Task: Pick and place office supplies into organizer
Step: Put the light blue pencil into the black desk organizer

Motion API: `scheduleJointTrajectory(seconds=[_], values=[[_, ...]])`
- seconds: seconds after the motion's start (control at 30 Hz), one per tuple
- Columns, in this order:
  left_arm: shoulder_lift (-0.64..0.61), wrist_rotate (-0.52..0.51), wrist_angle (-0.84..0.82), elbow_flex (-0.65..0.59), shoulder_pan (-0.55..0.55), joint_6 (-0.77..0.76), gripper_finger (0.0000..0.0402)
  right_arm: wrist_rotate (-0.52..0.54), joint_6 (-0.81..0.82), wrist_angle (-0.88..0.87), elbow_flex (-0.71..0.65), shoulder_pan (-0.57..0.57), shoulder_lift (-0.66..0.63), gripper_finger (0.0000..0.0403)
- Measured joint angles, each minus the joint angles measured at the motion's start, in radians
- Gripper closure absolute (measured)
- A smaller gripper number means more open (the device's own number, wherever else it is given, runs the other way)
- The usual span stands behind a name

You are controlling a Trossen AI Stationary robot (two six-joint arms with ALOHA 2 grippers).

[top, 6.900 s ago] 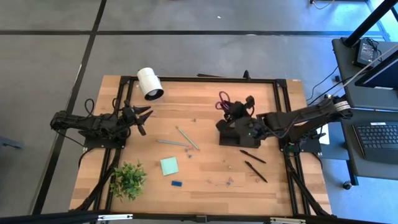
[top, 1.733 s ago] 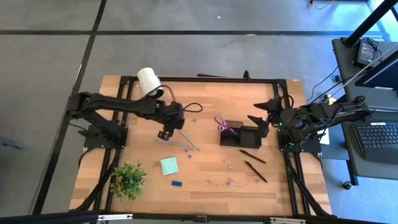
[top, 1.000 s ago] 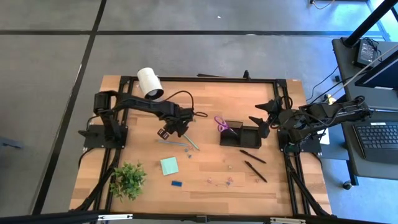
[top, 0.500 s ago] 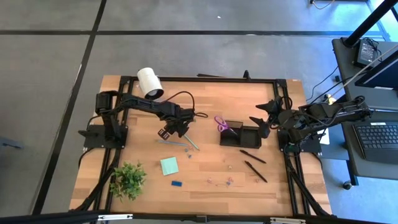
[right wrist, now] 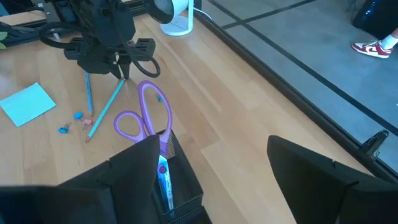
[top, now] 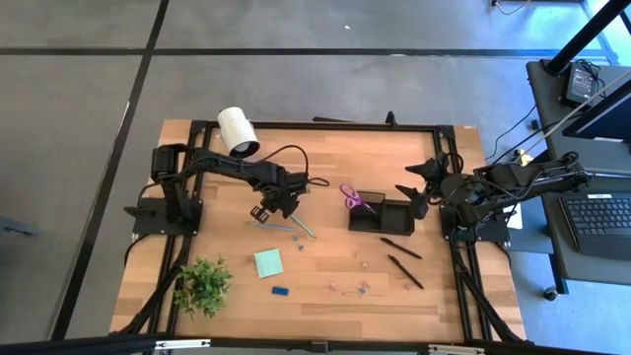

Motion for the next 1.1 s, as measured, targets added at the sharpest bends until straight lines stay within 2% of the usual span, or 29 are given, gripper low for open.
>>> scheduleJointTrajectory(seconds=[0.7, 0.93, 1.1], values=[[0.0, 0.025, 0.005, 0.0, -0.003, 0.0, 0.0379, 0.001, -0.001, -0.012, 0.0, 0.0, 0.0, 0.0102], [-0.001, 0.024, 0.005, 0.0, -0.004, -0.006, 0.0382, 0.002, 0.001, -0.011, 0.0, 0.0, 0.0, 0.0102], [-0.034, -0.009, 0.011, -0.005, -0.011, -0.065, 0.0383, 0.002, 0.002, -0.008, 0.0, 0.0, 0.0, 0.0102]])
